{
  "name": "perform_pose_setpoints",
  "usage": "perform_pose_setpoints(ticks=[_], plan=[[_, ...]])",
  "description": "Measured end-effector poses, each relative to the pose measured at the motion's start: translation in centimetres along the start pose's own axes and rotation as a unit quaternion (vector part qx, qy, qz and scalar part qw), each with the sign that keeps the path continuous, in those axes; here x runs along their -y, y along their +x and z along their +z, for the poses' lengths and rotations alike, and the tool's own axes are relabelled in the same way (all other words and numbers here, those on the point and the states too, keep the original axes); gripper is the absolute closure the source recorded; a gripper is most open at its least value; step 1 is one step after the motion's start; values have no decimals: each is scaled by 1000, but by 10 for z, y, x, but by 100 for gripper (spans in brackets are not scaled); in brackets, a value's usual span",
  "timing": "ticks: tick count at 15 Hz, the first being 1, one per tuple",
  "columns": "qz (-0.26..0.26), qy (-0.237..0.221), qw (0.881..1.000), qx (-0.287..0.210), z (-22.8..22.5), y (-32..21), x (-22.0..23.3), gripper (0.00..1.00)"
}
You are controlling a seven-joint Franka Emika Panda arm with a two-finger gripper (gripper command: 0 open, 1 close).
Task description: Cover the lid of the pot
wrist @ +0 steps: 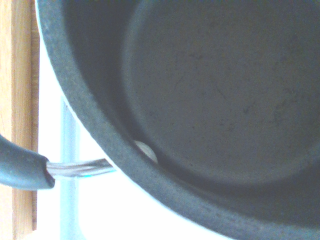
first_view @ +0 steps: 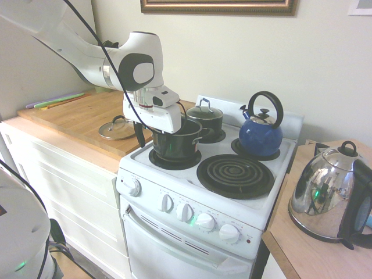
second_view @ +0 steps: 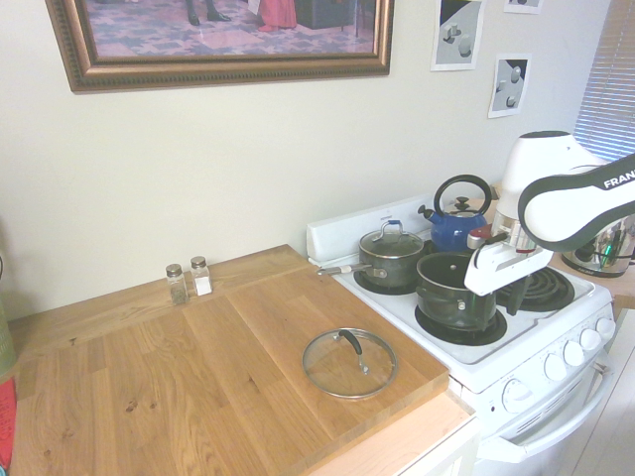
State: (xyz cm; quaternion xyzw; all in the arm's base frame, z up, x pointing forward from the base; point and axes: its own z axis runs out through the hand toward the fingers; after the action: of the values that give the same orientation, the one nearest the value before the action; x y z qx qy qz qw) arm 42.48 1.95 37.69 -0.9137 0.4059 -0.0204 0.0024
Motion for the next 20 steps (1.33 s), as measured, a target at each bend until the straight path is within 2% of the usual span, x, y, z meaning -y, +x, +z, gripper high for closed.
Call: perform_pose_setpoints(ticks=[5, 12, 16, 20], plan=[[4, 7, 1000, 1, -5, -4, -1, 0], [-6, 19, 1000, -1, -47, -74, 3, 0], [-38, 20, 999, 3, -65, -118, 37, 0], [-46, 15, 999, 14, -62, -137, 97, 0]])
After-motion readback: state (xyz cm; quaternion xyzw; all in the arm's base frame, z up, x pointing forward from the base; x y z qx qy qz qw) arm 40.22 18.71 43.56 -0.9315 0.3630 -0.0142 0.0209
